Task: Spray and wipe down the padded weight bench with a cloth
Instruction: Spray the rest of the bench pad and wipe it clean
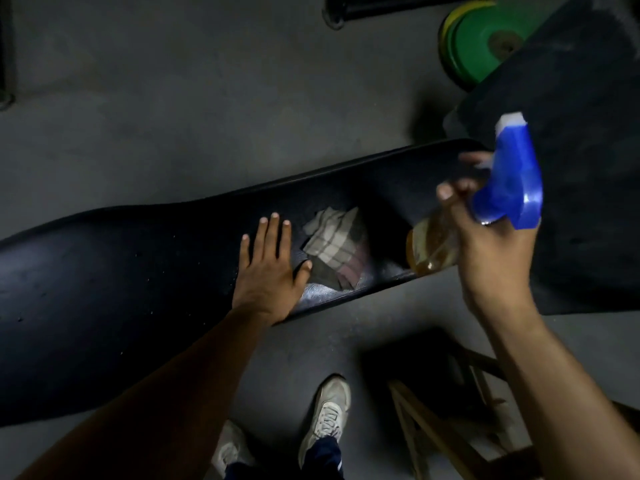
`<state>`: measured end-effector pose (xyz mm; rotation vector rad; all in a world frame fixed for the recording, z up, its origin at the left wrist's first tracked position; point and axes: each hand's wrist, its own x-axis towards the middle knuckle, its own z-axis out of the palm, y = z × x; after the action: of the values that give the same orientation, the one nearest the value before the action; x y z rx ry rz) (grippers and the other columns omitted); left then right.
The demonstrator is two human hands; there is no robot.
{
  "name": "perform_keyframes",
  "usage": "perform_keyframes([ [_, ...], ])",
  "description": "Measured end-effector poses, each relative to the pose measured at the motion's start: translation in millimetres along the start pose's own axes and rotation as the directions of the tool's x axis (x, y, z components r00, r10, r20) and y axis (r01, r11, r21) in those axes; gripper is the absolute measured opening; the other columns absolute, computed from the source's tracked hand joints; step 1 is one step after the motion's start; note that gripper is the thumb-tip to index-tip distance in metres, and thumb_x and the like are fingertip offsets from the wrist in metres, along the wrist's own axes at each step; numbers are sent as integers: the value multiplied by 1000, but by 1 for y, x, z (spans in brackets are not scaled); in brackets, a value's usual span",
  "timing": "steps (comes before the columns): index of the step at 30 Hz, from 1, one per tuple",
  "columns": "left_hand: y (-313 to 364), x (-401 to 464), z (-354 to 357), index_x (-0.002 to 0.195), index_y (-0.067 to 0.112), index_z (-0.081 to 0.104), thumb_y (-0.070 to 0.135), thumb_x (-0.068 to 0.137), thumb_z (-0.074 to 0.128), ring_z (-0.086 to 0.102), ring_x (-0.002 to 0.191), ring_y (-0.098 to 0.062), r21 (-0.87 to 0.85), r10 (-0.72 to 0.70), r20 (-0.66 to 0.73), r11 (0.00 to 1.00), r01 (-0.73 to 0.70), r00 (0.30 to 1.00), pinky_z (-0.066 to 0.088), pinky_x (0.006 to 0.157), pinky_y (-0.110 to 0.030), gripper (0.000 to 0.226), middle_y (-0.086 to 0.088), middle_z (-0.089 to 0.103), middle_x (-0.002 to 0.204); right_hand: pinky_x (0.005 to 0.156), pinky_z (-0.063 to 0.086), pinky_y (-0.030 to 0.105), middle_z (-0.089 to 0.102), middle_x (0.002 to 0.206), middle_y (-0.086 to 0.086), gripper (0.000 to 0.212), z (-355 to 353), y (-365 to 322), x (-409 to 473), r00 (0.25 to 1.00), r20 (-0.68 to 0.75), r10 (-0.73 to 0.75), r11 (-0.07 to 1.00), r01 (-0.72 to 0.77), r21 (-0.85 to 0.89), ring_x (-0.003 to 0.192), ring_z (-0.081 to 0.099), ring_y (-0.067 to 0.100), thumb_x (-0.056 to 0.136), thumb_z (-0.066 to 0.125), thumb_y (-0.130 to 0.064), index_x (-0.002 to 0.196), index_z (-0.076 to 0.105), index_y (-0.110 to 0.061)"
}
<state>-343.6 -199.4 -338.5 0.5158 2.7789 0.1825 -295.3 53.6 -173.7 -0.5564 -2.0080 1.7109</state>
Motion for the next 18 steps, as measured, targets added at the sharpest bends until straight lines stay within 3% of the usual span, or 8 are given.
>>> perform_keyframes([
  [4, 0, 0, 3, 164, 12, 2, 64, 99, 19, -7, 160, -27, 12, -8, -5, 1000, 8, 1000, 2, 128, -55, 85, -11, -5, 173, 96, 53, 38, 64, 105, -1, 35, -5, 5, 30, 998, 26, -64, 998, 64, -10, 98, 61, 14, 93, 73, -2, 122, 62, -19],
  [8, -1, 0, 3, 164, 11, 4, 64, 98, 19, -4, 160, -29, 21, 1, -14, 1000, -1, 1000, 3, 128, -55, 86, -13, -2, 173, 103, 53, 44, 71, 112, -16, 38, 0, 22, 45, 998, 29, -50, 999, 50, -4, 104, 64, 14, 94, 73, -4, 120, 62, -29],
  [11, -1, -2, 5, 164, 10, 6, 64, 98, 20, -2, 160, -30, 30, 6, -28, 1000, -5, 1000, 4, 127, -56, 86, -14, 1, 173, 110, 51, 53, 68, 122, -11, 37, 1, 32, 52, 999, 35, -26, 1000, 27, -6, 116, 68, 30, 92, 75, -6, 115, 63, -32],
  [15, -1, -1, 5, 164, 10, 8, 64, 98, 19, 0, 160, -31, 35, 3, -33, 999, -2, 999, 6, 127, -56, 86, -14, 2, 172, 112, 50, 55, 70, 131, 3, 48, -2, 48, 56, 997, 62, 52, 997, -48, -61, 124, 68, 20, 89, 80, -13, 129, 58, -27],
  [18, -2, -1, 6, 164, 11, 7, 64, 98, 20, -1, 160, -30, 34, 6, -36, 999, -4, 999, 6, 127, -56, 86, -14, 2, 173, 112, 52, 46, 68, 134, 7, 60, -5, 59, 54, 986, 96, 134, 989, -128, -75, 125, 67, 17, 85, 82, -13, 137, 54, -23],
])
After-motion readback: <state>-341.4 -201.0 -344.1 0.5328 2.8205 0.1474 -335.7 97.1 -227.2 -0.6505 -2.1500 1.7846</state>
